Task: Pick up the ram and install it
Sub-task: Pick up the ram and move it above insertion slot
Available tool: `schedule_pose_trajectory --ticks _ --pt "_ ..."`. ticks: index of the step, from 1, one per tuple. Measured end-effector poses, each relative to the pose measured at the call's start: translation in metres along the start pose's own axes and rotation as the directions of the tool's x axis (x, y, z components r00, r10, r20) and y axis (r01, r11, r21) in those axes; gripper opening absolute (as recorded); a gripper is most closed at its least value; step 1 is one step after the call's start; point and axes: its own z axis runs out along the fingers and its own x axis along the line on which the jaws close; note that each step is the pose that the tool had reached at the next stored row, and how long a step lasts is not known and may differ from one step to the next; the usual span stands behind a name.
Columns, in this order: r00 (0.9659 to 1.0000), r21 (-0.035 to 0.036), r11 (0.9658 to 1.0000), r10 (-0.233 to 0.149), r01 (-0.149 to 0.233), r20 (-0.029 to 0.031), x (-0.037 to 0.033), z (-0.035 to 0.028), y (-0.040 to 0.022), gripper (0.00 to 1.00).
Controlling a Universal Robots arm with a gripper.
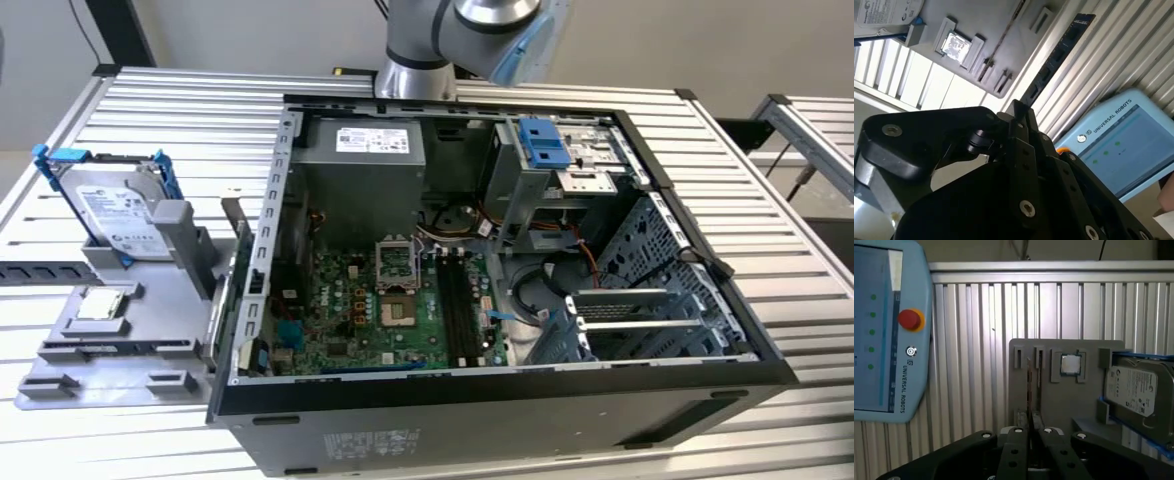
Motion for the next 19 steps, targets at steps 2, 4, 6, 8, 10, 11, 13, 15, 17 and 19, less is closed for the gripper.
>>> schedule_pose_trajectory --ticks 2,4,6,8,10,11,13,15,17,19 --pt "1.0 0.0 1.0 0.0 0.0 0.0 -0.0001 -0.0028 0.0 0.0" --pt "1.0 0.0002 1.0 0.0 0.0 0.0002 -0.0001 -0.0028 0.0 0.0" --pt "1.0 0.0001 1.0 0.0 0.0 0.0003 -0.0001 -0.0028 0.0 0.0" --pt "1.0 0.0001 1.0 0.0 0.0 0.0003 -0.0001 -0.0028 0.0 0.0" --pt "1.0 0.0 1.0 0.0 0.0 0.0003 -0.0001 -0.0028 0.0 0.0" --pt "1.0 0.0 1.0 0.0 0.0 0.0004 -0.0001 -0.0028 0.0 0.0" --pt "1.0 -0.0002 1.0 0.0 0.0 0.0003 -0.0001 -0.003 -0.0011 0.0" --pt "1.0 0.0 1.0 0.0 0.0 0.0006 -0.0003 -0.0029 -0.0047 0.0" --pt "1.0 0.0001 1.0 0.0 0.0 0.0007 -0.0003 -0.0028 -0.0074 0.0" --pt "1.0 0.0 1.0 0.0 0.0 0.0006 -0.0004 -0.0029 -0.0075 0.0"
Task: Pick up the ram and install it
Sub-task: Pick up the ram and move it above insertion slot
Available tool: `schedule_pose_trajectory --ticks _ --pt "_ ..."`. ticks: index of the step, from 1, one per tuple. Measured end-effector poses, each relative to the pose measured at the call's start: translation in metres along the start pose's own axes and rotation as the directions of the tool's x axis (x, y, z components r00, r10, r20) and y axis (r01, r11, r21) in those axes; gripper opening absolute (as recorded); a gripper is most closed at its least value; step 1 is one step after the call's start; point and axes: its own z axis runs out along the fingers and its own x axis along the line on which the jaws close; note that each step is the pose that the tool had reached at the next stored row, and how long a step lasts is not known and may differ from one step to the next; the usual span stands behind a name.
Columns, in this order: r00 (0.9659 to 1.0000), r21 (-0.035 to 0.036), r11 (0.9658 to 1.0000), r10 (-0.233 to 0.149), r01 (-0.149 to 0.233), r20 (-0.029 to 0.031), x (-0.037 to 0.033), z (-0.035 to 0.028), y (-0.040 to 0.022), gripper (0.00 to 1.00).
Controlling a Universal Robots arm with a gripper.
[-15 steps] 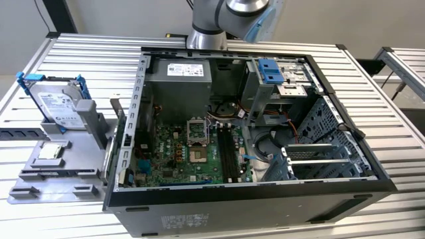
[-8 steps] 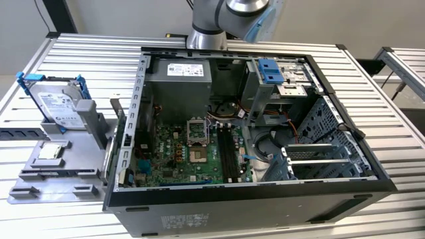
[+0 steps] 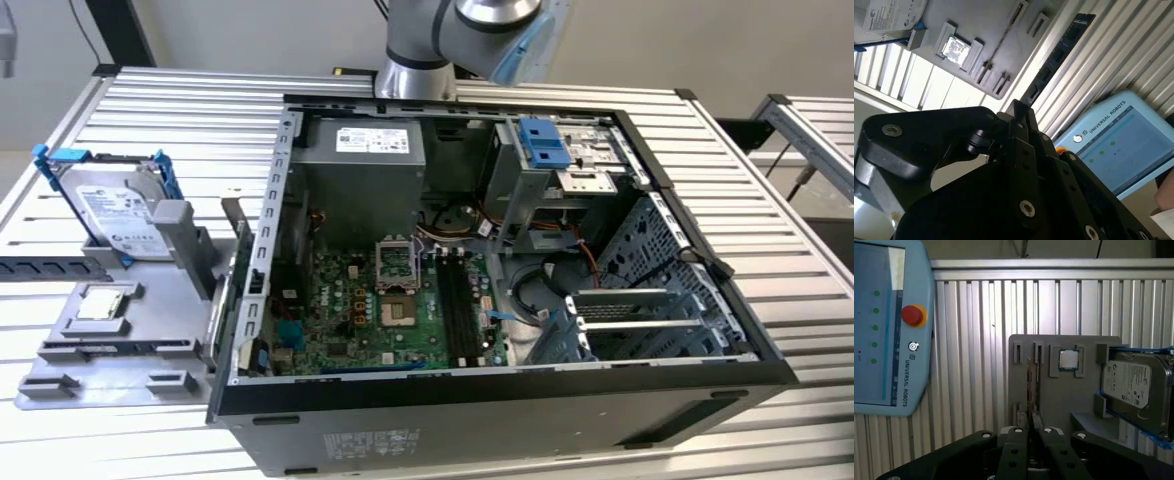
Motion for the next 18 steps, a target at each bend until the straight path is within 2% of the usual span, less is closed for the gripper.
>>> schedule_pose_trajectory --ticks 3,6,7,11,14,18 --pt "1.0 -0.0002 1.0 0.0 0.0 -0.0002 -0.0002 -0.0032 -0.0001 0.0" --pt "1.0 0.0 1.0 0.0 0.0 -0.0001 -0.0005 -0.014 0.0 0.0" --pt "1.0 -0.0005 1.0 0.0 0.0 -0.0001 -0.0005 -0.0156 0.0 0.0" --pt "1.0 -0.0019 1.0 0.0 0.0 0.0 -0.0005 -0.0156 -0.0002 0.0" --pt "1.0 -0.0022 1.0 0.0 0.0 -0.0001 -0.0008 -0.0157 -0.0075 0.0" --pt "1.0 -0.0021 1.0 0.0 0.0 0.0 -0.0013 -0.0157 -0.0237 0.0"
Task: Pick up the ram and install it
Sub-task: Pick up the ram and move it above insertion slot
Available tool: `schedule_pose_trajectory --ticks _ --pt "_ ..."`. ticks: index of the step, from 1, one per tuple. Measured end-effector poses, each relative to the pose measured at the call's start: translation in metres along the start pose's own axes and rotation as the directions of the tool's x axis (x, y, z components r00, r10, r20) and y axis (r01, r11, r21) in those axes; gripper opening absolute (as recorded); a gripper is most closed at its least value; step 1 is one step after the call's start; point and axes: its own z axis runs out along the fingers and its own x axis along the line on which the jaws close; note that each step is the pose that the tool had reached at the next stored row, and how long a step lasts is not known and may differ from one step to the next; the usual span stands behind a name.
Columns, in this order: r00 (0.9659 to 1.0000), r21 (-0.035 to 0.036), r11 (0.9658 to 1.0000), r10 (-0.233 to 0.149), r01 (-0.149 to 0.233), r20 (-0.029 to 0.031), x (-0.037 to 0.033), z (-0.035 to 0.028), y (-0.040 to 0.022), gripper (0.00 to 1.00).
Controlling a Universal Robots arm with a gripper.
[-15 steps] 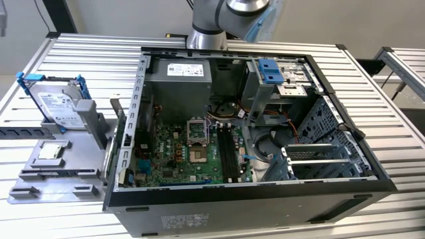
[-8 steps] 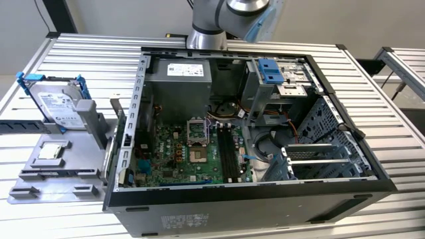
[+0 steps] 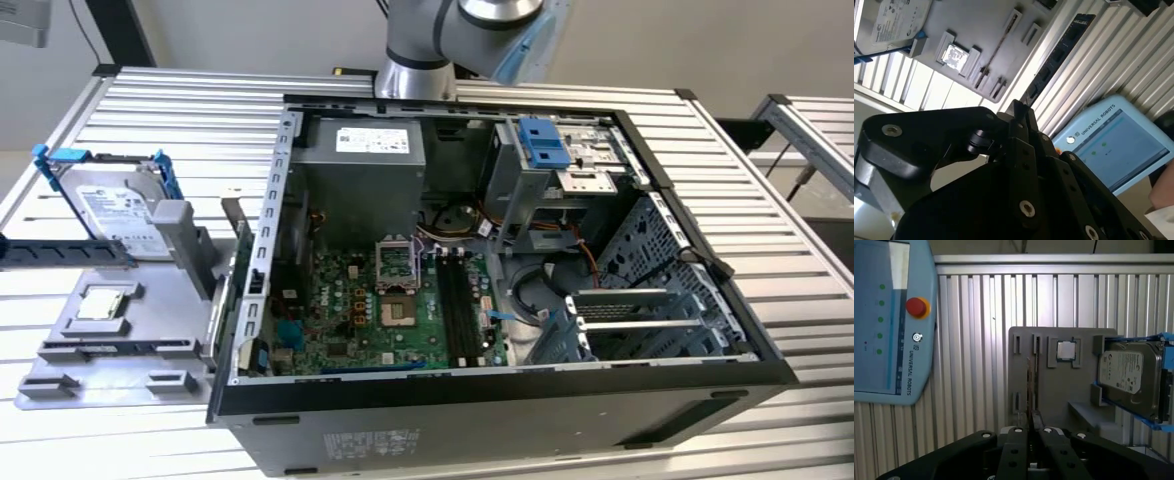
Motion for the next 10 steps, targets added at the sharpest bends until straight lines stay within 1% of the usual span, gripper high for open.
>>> schedule_pose_trajectory --ticks 5,10 --pt "1.0 0.0 1.0 0.0 0.0 0.0 -0.0006 -0.0002 -0.021 0.0" --pt "1.0 0.0 1.0 0.0 0.0 0.0 -0.0013 -0.0004 -0.0438 0.0"
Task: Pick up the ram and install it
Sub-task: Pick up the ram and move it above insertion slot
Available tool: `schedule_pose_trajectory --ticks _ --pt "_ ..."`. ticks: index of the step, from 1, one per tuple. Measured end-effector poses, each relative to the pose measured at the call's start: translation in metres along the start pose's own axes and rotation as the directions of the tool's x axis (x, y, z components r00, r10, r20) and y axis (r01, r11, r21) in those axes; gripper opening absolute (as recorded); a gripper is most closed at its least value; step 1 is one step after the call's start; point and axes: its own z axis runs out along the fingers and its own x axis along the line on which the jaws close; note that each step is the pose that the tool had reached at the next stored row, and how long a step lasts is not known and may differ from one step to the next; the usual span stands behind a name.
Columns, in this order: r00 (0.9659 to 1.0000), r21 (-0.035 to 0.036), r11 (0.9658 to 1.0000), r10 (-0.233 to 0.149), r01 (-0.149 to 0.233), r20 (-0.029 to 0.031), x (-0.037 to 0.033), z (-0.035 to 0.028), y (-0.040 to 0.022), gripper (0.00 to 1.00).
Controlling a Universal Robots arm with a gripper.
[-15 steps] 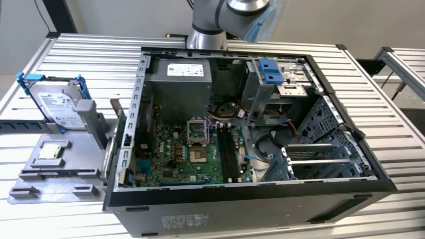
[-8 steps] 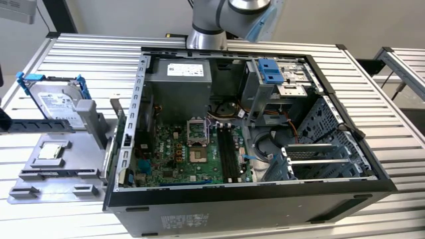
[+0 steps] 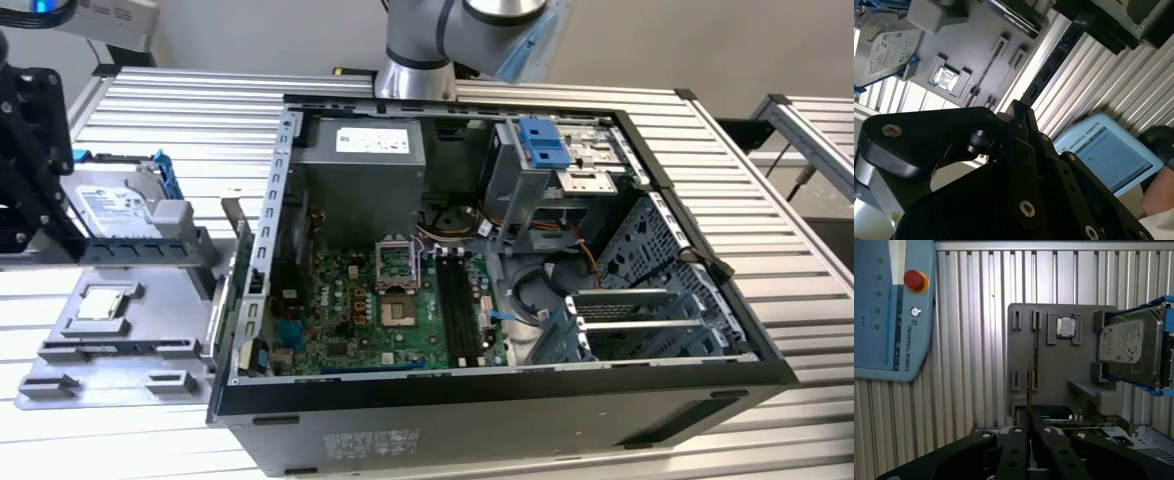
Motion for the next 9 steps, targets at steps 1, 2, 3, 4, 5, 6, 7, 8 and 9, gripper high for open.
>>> schedule_pose_trajectory --ticks 1,2,3,4,5,6,7,8,9 --pt "1.0 0.0 1.0 0.0 0.0 0.0 -0.0001 0.0 -0.0045 0.0" --pt "1.0 0.0 1.0 0.0 0.0 -0.0001 -0.0003 -0.0001 -0.0091 0.0" --pt "1.0 0.0 1.0 0.0 0.0 -0.0001 -0.0004 -0.0001 -0.0136 0.0" --pt "1.0 0.0 1.0 0.0 0.0 0.0 -0.0006 -0.0002 -0.0184 0.0" --pt "1.0 0.0 1.0 0.0 0.0 -0.0001 -0.0007 -0.0002 -0.0229 0.0" --pt "1.0 0.0 1.0 0.0 0.0 0.0 -0.0008 -0.0003 -0.027 0.0" --pt "1.0 0.0 1.0 0.0 0.0 0.0 -0.001 -0.0003 -0.0318 0.0" --pt "1.0 0.0 1.0 0.0 0.0 0.0 -0.0011 -0.0003 -0.0361 0.0" --pt "1.0 0.0001 1.0 0.0 0.0 0.0 -0.0013 -0.0003 -0.0407 0.0"
